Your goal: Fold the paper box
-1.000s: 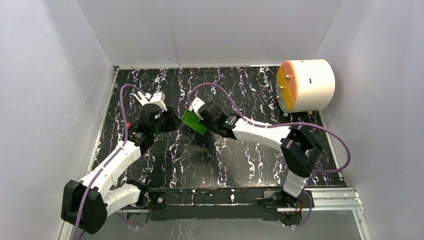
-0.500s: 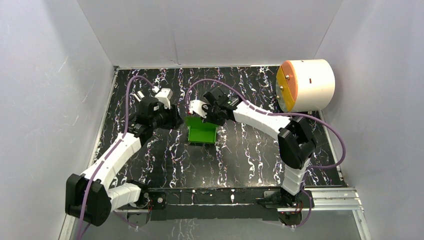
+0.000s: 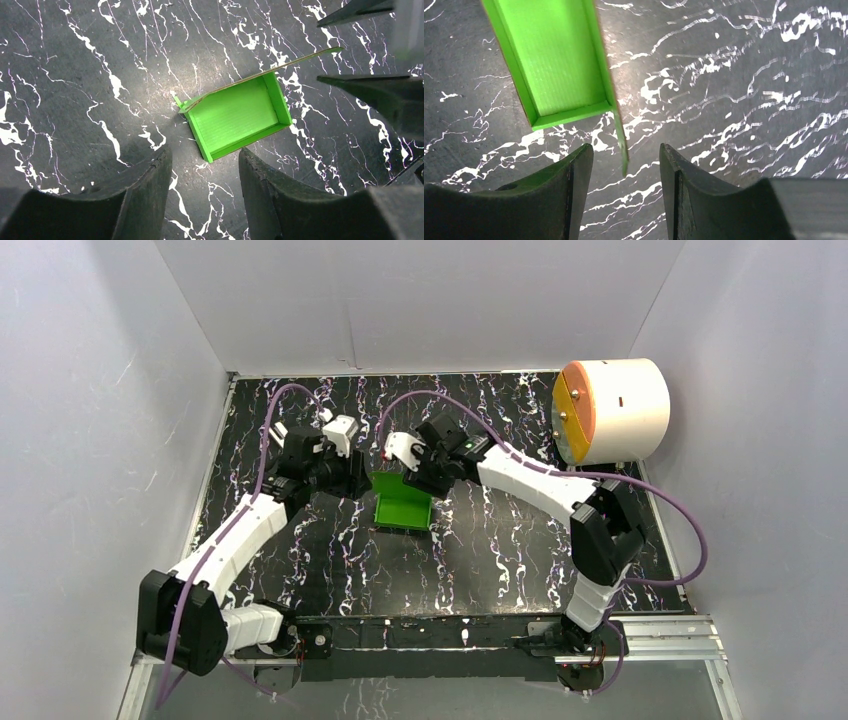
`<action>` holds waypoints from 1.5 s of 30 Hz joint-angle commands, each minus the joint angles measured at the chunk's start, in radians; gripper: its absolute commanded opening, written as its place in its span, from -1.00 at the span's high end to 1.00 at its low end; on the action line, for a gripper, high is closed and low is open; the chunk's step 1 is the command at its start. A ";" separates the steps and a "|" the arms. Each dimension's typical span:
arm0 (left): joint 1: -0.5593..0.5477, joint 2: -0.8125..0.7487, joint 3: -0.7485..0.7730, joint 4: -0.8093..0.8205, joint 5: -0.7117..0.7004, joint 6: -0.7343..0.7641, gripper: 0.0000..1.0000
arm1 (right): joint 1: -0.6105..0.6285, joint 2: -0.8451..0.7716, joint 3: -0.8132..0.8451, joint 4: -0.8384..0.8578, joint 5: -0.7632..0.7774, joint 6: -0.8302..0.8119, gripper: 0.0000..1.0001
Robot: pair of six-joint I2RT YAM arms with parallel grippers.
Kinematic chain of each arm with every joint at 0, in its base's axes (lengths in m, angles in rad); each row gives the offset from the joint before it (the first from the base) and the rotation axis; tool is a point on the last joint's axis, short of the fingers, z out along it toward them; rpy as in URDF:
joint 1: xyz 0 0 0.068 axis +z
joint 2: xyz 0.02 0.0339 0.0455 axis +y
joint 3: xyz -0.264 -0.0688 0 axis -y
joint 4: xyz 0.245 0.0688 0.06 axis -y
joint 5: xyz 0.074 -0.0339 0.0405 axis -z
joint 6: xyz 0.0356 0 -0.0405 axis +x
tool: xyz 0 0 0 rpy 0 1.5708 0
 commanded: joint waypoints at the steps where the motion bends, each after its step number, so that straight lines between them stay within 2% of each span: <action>1: 0.007 0.037 0.066 -0.023 0.017 0.053 0.00 | -0.033 -0.066 -0.042 0.071 0.030 0.143 -0.20; 8: 0.007 0.150 0.123 -0.044 0.061 0.073 0.00 | -0.034 -0.100 -0.152 0.174 -0.032 0.246 -0.15; 23: 0.008 0.284 0.201 -0.097 0.095 0.148 0.20 | -0.037 -0.085 -0.174 0.258 -0.021 0.241 0.30; 33: 0.009 0.326 0.220 -0.121 0.141 0.163 0.57 | -0.040 -0.086 -0.164 0.240 -0.013 0.234 0.73; 37: 0.008 0.340 0.224 -0.122 0.179 0.157 0.68 | -0.041 -0.087 -0.158 0.238 -0.028 0.250 0.99; 45: 0.008 0.349 0.227 -0.095 0.225 0.100 0.80 | -0.041 -0.075 -0.114 0.208 -0.038 0.310 1.00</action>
